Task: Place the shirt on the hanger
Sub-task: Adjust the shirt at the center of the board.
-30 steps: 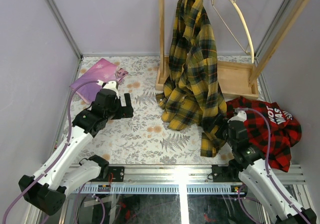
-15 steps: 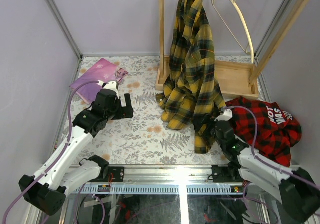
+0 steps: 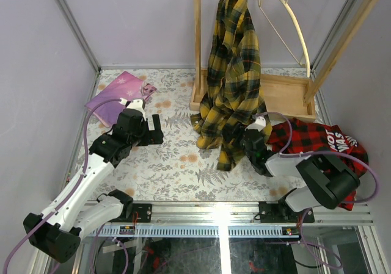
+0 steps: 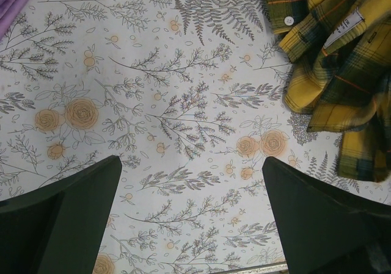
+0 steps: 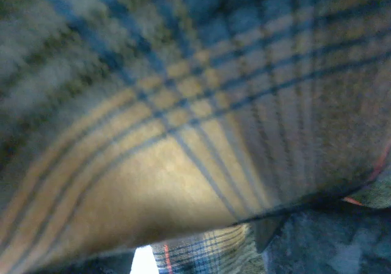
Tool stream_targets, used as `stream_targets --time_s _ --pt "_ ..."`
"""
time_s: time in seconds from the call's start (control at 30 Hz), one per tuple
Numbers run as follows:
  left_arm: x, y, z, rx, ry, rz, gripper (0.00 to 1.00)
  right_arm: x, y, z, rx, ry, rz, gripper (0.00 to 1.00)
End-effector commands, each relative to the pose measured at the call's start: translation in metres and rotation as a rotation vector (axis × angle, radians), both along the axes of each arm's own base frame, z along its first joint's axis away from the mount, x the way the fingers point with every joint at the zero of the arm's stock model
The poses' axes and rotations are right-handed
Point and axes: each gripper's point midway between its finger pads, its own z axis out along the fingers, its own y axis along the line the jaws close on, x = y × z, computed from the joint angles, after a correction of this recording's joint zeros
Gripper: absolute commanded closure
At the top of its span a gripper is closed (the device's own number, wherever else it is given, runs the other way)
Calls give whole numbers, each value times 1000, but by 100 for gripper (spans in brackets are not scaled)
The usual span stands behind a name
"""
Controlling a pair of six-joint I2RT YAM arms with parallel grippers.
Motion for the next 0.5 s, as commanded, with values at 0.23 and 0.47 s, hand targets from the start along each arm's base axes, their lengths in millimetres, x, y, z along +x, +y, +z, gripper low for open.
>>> stream_targets --time_s 0.23,0.47 --pt "7 -3 3 -13 -32 -6 0 106 37 70 9 -207 -51 69" --pt "6 -2 4 -14 -34 -6 0 194 34 95 -9 -204 7 66"
